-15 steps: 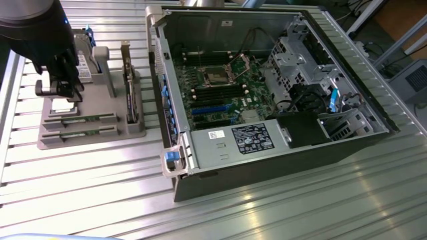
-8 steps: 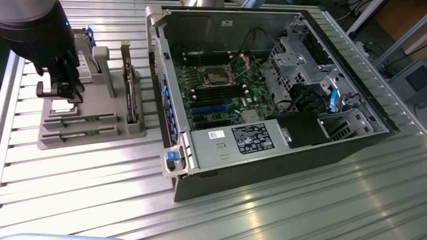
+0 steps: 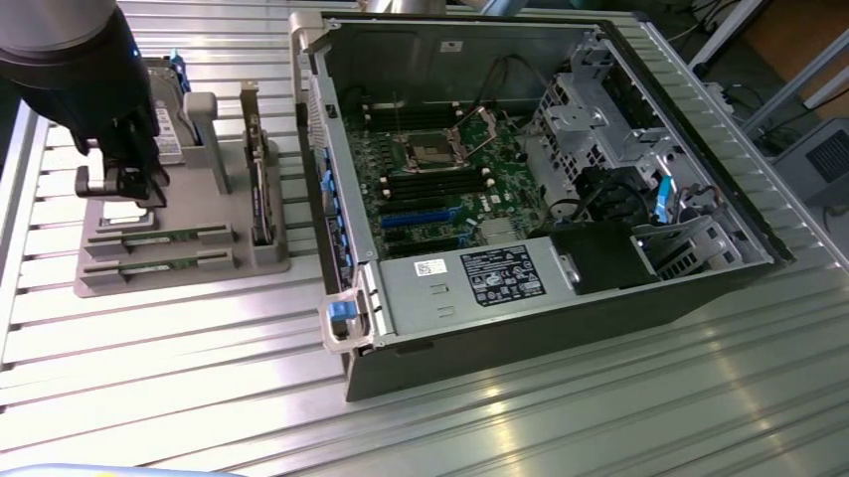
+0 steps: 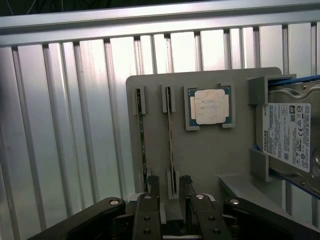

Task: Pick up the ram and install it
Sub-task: 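Pick up the ram and move it above insertion slot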

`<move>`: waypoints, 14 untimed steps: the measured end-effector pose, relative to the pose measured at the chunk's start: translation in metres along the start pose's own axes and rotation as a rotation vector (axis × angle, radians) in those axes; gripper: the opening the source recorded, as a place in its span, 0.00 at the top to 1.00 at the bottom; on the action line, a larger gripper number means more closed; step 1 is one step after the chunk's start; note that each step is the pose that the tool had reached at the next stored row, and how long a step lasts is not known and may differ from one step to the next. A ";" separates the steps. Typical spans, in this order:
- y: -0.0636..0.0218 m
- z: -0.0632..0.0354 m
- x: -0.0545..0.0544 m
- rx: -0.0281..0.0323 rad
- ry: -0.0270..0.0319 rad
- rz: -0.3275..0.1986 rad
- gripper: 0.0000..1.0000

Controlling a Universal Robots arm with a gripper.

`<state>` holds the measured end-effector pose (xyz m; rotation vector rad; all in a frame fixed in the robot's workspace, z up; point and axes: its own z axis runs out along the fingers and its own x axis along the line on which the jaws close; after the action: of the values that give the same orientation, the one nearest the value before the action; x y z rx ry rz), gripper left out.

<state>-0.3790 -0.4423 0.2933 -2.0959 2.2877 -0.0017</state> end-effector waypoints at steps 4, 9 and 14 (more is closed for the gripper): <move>0.0000 0.0028 0.001 -0.0001 0.0001 0.000 0.70; 0.0001 0.0064 0.001 -0.0001 0.0001 0.000 0.70; 0.0001 0.0091 0.002 -0.0001 0.0003 0.000 0.70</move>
<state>-0.3790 -0.4441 0.2841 -2.0960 2.2880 -0.0019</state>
